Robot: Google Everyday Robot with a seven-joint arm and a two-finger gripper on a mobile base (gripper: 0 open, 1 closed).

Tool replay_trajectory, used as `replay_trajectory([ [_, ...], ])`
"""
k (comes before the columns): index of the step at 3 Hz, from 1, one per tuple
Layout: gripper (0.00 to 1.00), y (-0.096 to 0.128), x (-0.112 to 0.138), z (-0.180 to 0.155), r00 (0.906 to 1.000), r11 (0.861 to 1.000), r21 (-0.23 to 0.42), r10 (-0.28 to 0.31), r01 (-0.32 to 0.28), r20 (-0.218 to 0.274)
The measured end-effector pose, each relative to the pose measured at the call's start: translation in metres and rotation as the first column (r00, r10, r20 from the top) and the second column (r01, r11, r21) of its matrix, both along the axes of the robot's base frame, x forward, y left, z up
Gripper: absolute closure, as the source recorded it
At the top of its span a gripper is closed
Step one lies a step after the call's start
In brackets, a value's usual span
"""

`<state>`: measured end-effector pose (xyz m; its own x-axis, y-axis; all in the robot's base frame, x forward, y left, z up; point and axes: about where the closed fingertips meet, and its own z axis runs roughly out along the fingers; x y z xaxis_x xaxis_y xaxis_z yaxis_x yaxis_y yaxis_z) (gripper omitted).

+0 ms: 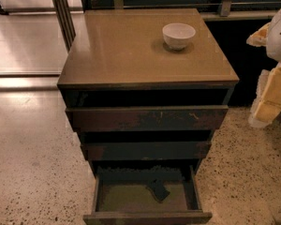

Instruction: Pick sponge from bottom drawer and place on counter

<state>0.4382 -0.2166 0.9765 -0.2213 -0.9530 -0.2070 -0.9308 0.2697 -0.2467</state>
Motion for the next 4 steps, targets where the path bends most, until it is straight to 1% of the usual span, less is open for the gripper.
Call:
replay_trajectory([
  [1,0.0,0.0,0.0,0.0,1.0,1.0,0.0,0.0,0.0,0.0],
  [2,0.11,0.0,0.0,0.0,1.0,1.0,0.0,0.0,0.0,0.0],
  [3,0.35,0.0,0.002,-0.005,0.9999,1.0,0.002,-0.005,0.005,0.01],
  [4,0.58,-0.001,0.008,-0.036,0.9994,0.999,0.028,-0.031,0.031,0.013],
])
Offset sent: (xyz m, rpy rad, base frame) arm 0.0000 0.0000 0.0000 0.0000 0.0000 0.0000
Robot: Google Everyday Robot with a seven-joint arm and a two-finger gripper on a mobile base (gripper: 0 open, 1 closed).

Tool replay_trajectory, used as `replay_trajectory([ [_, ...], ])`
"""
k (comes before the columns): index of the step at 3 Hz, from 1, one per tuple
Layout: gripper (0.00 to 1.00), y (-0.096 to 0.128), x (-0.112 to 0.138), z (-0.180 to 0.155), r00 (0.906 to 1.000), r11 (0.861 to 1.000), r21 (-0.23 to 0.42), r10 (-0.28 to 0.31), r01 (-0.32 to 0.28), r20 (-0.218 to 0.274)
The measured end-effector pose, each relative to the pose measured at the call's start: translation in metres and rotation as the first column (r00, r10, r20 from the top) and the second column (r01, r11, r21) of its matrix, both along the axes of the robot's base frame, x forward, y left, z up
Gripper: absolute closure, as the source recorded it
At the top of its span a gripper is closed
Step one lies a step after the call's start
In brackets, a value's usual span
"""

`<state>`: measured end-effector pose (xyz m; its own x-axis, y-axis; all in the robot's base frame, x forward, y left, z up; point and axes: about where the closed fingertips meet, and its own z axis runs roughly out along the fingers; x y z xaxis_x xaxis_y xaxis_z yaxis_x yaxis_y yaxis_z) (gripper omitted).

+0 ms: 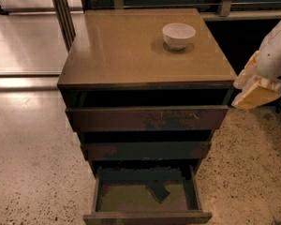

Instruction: Pick sponge from bottom drawer and place on counter

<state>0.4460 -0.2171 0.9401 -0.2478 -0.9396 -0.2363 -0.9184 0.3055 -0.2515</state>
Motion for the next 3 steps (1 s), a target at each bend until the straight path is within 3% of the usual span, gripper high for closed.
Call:
replay_trajectory([
  [2,1.0,0.013,0.027,-0.133,0.9985,0.995,0.091,-0.026,0.03,-0.048],
  [3,1.0,0.021,0.035,-0.215,0.9907,0.99,0.13,-0.032,0.049,-0.132],
])
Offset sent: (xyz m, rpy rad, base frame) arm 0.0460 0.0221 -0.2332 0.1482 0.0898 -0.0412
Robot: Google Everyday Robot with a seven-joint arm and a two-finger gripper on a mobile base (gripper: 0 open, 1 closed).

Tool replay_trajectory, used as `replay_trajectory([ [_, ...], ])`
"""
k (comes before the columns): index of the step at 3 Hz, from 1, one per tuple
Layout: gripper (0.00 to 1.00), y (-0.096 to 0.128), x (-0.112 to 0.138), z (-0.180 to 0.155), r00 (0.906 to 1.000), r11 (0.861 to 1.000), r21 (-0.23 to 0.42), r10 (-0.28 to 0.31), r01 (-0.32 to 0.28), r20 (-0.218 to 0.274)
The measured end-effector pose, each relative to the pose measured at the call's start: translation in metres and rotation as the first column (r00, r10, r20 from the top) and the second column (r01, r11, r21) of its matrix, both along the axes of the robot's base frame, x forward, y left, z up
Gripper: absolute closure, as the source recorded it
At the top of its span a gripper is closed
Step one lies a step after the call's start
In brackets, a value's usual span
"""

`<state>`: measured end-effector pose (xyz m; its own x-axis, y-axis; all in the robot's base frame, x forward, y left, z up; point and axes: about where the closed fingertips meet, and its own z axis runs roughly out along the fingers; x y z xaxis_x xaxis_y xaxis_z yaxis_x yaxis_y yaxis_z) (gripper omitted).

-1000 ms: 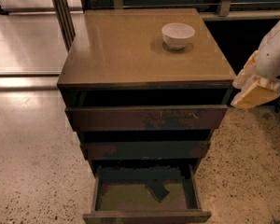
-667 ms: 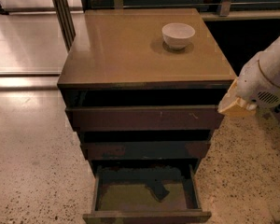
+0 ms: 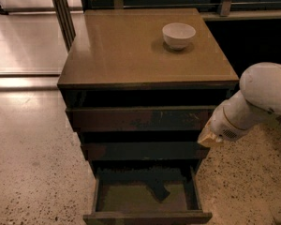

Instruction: Pick sponge from bottom drawer and place on counter

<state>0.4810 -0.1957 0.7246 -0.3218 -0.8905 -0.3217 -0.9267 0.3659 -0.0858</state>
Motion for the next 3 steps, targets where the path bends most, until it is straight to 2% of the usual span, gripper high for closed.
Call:
replay_trajectory([
  [1,1.0,0.006,0.002,-0.072,0.9948,0.999,0.036,-0.009,0.012,-0.102],
  [2,1.0,0.006,0.002,-0.072,0.9948,0.999,0.036,-0.009,0.012,-0.102],
  [3,1.0,0.005,0.007,-0.095,0.9976,0.998,0.055,-0.015,0.019,-0.067],
])
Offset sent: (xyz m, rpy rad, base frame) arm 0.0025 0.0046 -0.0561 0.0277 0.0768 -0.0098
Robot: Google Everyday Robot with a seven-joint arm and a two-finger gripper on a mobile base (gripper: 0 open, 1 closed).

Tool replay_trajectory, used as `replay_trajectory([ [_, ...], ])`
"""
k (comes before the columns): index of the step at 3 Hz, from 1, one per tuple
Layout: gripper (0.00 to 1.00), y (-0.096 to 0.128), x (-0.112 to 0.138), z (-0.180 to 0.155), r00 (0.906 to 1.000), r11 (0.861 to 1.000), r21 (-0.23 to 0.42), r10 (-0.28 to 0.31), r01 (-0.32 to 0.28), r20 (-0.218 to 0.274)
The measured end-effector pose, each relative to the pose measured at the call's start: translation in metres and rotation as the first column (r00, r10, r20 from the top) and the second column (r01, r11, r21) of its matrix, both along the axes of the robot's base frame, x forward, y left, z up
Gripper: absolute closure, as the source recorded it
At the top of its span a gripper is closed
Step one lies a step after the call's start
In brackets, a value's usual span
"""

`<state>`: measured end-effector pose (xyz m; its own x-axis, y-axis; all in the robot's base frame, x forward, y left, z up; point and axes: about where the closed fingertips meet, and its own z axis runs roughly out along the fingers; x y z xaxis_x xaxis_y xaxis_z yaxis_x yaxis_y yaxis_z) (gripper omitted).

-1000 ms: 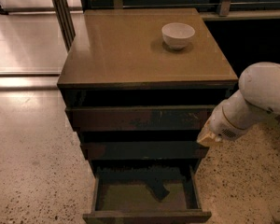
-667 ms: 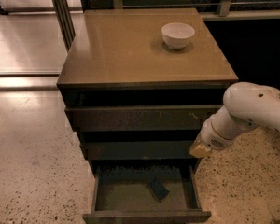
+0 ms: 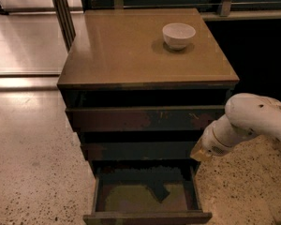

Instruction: Pick sponge from bottom drawer and place on counter

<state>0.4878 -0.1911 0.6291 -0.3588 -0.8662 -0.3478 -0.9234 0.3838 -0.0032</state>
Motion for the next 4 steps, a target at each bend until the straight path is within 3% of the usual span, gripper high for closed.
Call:
replay_trajectory([
  [1,1.0,-0.002,-0.005,-0.078,0.9996,0.999,0.041,0.004,-0.005,0.027],
  [2,1.0,0.002,0.033,-0.149,0.9953,0.994,0.112,-0.017,0.006,0.096],
  [3,1.0,-0.003,0.081,-0.206,0.993,0.984,0.17,-0.073,0.056,0.093],
  [4,1.0,-0.002,0.087,-0.239,0.9925,0.976,0.198,-0.102,0.087,0.068],
])
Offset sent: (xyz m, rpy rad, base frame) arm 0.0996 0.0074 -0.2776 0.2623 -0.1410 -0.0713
